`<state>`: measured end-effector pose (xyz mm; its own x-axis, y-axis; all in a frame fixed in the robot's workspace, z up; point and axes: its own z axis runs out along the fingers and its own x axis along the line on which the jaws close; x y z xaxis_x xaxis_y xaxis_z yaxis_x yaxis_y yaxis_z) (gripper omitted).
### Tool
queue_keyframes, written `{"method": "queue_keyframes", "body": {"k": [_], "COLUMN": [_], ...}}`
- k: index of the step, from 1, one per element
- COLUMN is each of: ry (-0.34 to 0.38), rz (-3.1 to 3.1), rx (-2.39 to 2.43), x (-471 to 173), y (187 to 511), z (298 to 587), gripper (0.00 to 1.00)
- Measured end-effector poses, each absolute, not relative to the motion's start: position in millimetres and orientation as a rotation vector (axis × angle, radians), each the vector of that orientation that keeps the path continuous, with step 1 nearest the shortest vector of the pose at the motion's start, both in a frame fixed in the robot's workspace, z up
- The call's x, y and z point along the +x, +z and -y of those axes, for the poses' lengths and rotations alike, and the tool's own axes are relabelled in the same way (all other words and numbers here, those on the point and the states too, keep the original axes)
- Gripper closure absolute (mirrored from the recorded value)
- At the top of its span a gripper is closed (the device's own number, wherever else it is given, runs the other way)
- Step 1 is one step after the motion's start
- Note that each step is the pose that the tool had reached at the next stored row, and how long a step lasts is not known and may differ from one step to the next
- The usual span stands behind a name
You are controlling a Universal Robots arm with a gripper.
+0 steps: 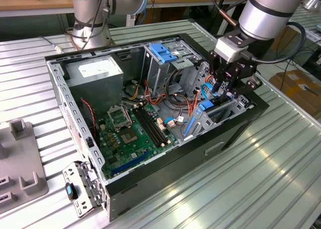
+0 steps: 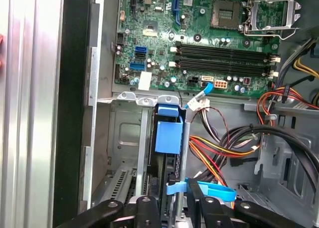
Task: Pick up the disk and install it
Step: 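Insert the first disk wire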
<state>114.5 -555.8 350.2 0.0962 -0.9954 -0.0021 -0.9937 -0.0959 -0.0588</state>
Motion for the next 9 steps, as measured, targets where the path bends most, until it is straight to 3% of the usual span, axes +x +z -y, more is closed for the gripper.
{"method": "queue_keyframes", "body": {"k": [9], "ry": [-0.058], "rz": [-2.081], "rx": [-2.292], "x": [114.5], "y": [367.9], "z": [555.9], "gripper": [0.64]}}
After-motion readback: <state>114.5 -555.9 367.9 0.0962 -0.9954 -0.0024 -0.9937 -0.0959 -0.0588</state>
